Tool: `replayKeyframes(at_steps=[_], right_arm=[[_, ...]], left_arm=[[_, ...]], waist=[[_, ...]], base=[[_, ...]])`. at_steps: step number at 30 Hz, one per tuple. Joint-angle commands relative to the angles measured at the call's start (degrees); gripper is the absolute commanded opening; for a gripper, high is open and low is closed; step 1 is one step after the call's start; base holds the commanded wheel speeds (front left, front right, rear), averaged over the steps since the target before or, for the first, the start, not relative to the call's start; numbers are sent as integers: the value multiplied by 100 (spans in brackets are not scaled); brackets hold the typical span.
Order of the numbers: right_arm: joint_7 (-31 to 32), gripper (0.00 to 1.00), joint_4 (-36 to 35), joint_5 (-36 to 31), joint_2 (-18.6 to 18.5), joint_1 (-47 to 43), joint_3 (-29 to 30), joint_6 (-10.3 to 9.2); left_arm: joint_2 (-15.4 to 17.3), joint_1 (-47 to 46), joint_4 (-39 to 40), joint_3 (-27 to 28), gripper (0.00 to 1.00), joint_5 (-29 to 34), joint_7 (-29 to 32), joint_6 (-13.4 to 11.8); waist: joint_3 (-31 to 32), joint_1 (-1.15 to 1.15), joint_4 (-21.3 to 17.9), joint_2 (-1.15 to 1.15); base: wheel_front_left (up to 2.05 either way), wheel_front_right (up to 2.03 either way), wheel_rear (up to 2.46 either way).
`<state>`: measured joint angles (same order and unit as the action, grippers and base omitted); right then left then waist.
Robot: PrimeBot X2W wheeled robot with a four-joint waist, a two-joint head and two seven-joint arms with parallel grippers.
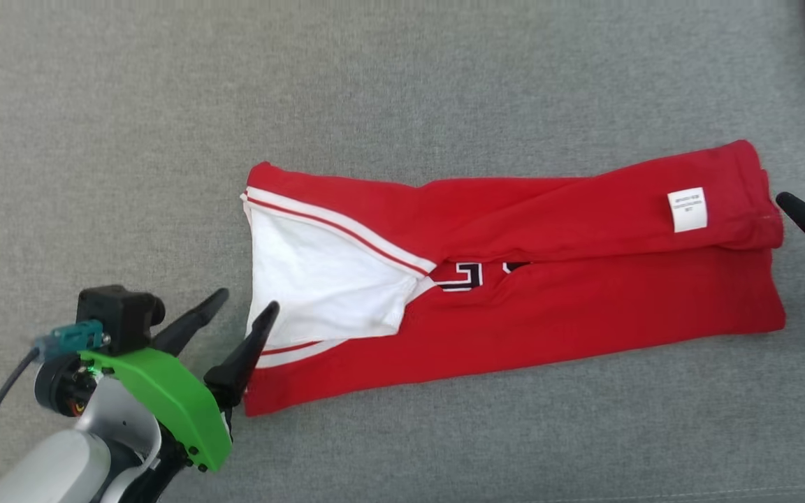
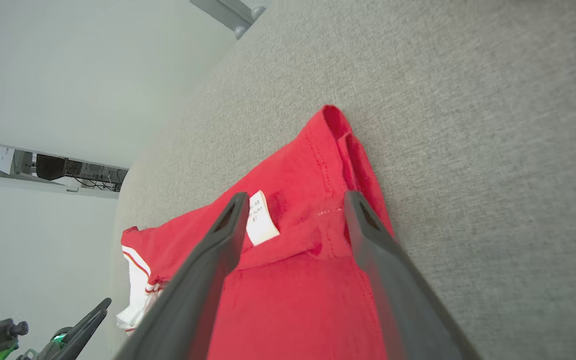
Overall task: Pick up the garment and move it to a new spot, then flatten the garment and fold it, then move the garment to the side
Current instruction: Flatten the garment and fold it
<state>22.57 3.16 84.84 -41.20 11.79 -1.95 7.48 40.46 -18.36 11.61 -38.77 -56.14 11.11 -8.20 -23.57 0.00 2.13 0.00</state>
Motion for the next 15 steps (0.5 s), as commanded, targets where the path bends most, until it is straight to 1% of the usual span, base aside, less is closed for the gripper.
replayKeyframes(at_steps=[1, 6, 9, 13, 15], right_arm=[[-217, 100, -62, -173, 21, -154, -17, 1], [-1037, 100, -232, -781, 171, -476, -297, 1], [-1572, 100, -263, -1178, 242, -613, -636, 1], [-2209, 100, -152, -1644, 289, -714, -1140, 1], [-2519, 100, -41, -1801, 319, -719, -1370, 1]], left_arm=[[-50, 152, -84, 54, 100, 190, -230, -124], [-404, 504, -398, 134, 100, 645, -1210, -581], [-684, 729, -643, 59, 100, 919, -1693, -868], [-1087, 978, -931, 9, 100, 1204, -2308, -1138], [-1300, 1088, -1065, 47, 100, 1325, -2492, -1267]], waist=[[403, 0, -127, 0], [927, 0, -264, 0], [1209, 0, -323, 0], [1522, 0, -371, 0], [1653, 0, -375, 0]], base=[[0, 0, 0], [0, 0, 0], [0, 0, 0], [0, 0, 0], [0, 0, 0]])
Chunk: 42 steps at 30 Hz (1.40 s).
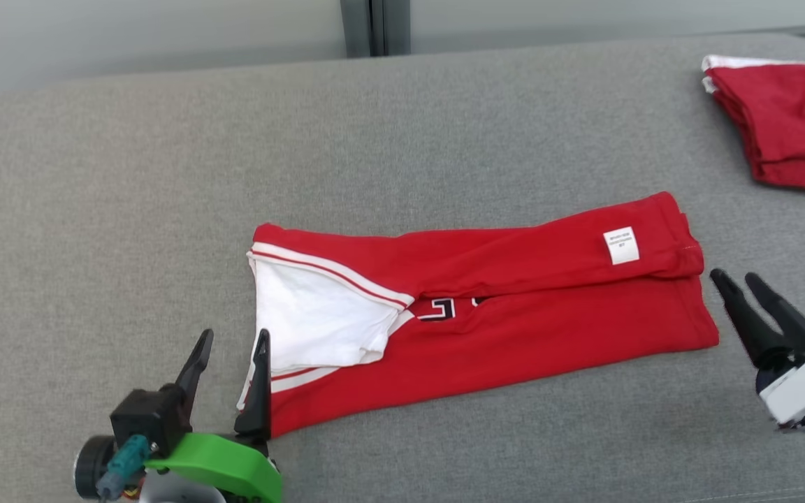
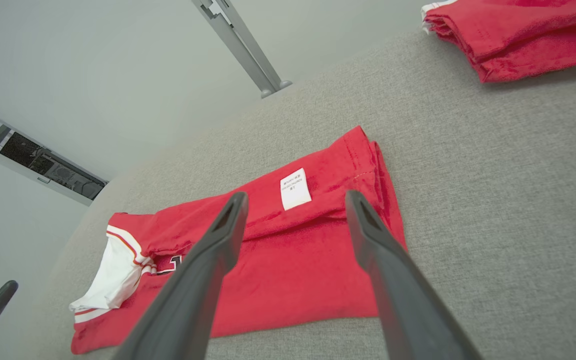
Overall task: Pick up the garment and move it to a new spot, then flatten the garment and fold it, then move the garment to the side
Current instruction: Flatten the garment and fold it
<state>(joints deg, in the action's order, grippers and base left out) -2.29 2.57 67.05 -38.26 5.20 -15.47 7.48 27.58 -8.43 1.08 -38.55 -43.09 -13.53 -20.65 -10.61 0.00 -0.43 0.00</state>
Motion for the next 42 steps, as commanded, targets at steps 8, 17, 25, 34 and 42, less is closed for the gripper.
replayKeyframes(at_steps=[8, 17, 25, 34, 42], right_arm=[[-1026, 100, 500, -284, 160, -72, -675, 1], [-1278, 100, 1096, -243, 352, -12, -845, 0], [-950, 100, 2096, -153, 309, 705, -843, 0], [-280, 100, 3242, -221, 204, 1724, -827, 0], [70, 100, 3527, -168, 233, 1771, -1130, 0]], left_arm=[[-868, 567, -8, 591, 100, 992, -165, -96], [-1631, 952, -26, 1073, 100, 2370, -164, 294], [-2090, 1009, -35, 1368, 100, 2974, -165, 640], [-2367, 767, -95, 1523, 100, 3314, -165, 961], [-2453, 626, -79, 1591, 100, 3420, -166, 1071]], waist=[[655, 0, -41, 0], [658, 0, 204, 0], [334, 0, 468, 0], [-166, 0, 764, 0], [-458, 0, 858, 0]], base=[[0, 0, 0], [0, 0, 0], [0, 0, 0], [0, 0, 0], [0, 0, 0]])
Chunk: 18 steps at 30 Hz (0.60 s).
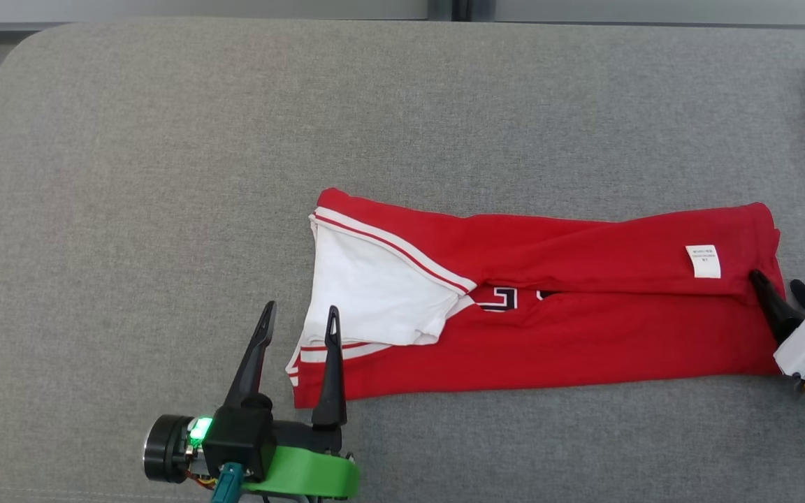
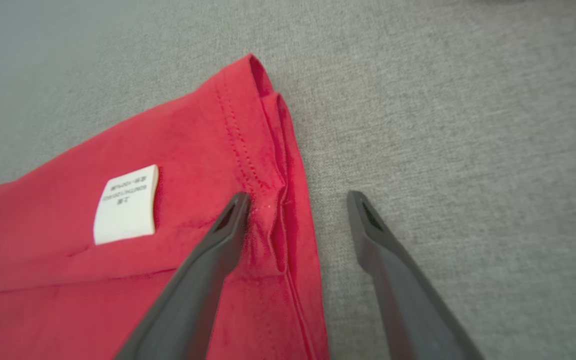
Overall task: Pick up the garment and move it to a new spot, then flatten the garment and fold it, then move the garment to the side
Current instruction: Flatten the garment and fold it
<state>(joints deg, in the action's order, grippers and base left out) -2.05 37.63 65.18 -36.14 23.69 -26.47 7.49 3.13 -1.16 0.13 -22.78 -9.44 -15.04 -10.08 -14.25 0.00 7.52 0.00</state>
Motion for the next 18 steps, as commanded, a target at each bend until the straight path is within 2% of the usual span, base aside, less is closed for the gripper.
replayKeyframes(at_steps=[1, 3, 4, 5, 6, 7, 8, 13, 18], right_arm=[[90, 100, 26, 52, 50, -132, -75, -1], [156, 99, 17, 60, 92, -240, -208, -1], [188, 92, 10, 81, 122, -294, -269, -1], [221, 73, -4, 94, 156, -344, -321, -1], [244, 66, -35, 118, 185, -403, -373, 0], [242, 24, -72, 138, 198, -433, -405, 0], [211, 0, -112, 148, 192, -453, -434, -1], [-56, 0, -190, 118, -57, -459, -455, -11], [-322, 0, -203, -4, -531, -319, -408, -12]], left_arm=[[-11, -108, 23, 17, 100, 63, -15, 13], [-17, -119, 30, 25, 100, 70, -15, 9], [-18, -123, 32, 27, 100, 70, -15, 12], [-20, -129, 28, 27, 100, 72, -15, 17], [-21, -138, 31, 26, 100, 68, -15, 20], [-22, -145, 42, 19, 100, 54, -15, 21], [-22, -149, 50, 9, 100, 41, -15, 18], [-21, -156, 56, 9, 100, 73, -15, 15], [-21, -113, 45, 54, 100, 151, -15, 62]], waist=[[-106, 0, 58, 0], [-122, 0, 40, 0], [-126, 0, 27, 0], [-125, 0, 17, 0], [-122, 0, 2, 0], [-121, 0, -10, 0], [-119, 0, -25, 0], [-95, 0, -116, 0], [-90, 0, -247, 0]], base=[[0, 0, 0], [0, 0, 0], [0, 0, 0], [0, 0, 0], [0, 0, 0], [0, 0, 0], [0, 0, 0], [0, 0, 0], [0, 0, 0]])
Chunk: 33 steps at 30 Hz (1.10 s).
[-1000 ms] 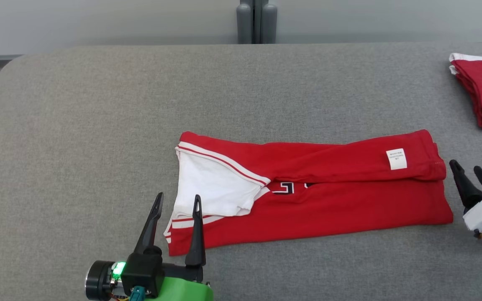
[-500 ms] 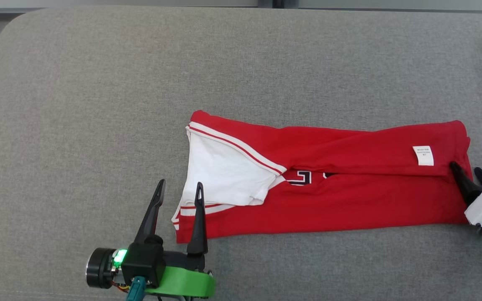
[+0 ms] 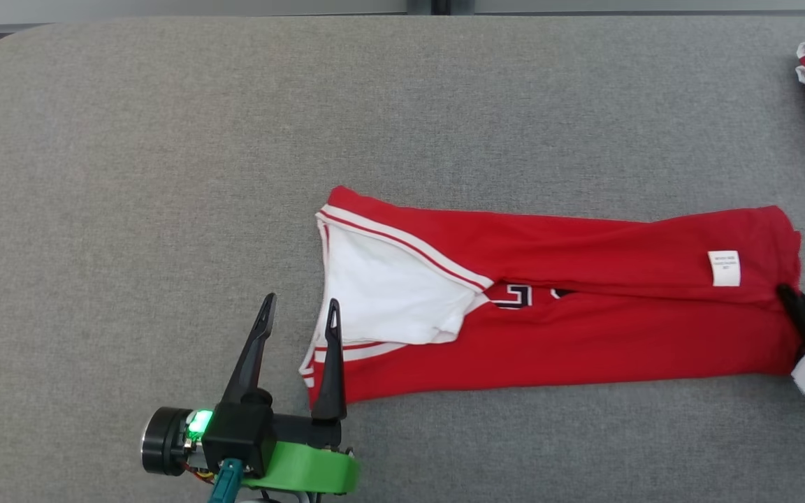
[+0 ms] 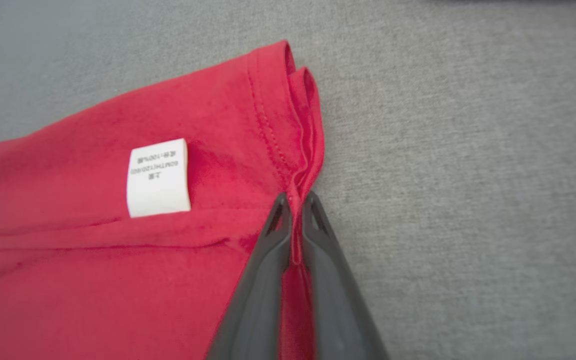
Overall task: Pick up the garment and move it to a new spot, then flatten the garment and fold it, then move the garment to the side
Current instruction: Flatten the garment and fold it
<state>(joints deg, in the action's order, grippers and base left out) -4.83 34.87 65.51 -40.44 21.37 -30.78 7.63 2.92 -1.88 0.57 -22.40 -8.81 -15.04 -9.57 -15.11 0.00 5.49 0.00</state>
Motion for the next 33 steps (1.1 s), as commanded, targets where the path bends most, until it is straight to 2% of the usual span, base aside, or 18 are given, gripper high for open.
replayKeyframes(at_steps=[1, 10, 17, 25, 29, 33], right_arm=[[-67, 0, 69, -64, -200, -46, 29, -25], [-177, 0, -241, -345, -1212, 138, 147, -20], [-40, 0, -1155, -465, -1476, 12, 241, -19], [457, 0, -2796, -733, -1163, -383, 677, -18], [802, 0, -3437, -1021, -677, -495, 887, -18], [1137, 0, -3781, -1387, -138, -518, 997, -18]], left_arm=[[0, -47, 1, 24, 100, 94, -15, 25], [1, -48, -37, 94, 100, 195, -15, 122], [2, -32, -96, 89, 100, 179, -15, 155], [2, 75, -52, 68, 100, 235, -15, 185], [3, 56, -42, 48, 100, 239, -15, 198], [3, 5, -65, -2, 100, 203, -15, 208]], waist=[[-13, 0, -64, 0], [-72, 0, -296, 0], [53, 0, -396, 0], [198, 0, -352, 0], [198, 0, -255, 0], [179, 0, -118, 0]], base=[[0, 0, 0], [0, 0, 0], [0, 0, 0], [0, 0, 0], [0, 0, 0], [0, 0, 0]])
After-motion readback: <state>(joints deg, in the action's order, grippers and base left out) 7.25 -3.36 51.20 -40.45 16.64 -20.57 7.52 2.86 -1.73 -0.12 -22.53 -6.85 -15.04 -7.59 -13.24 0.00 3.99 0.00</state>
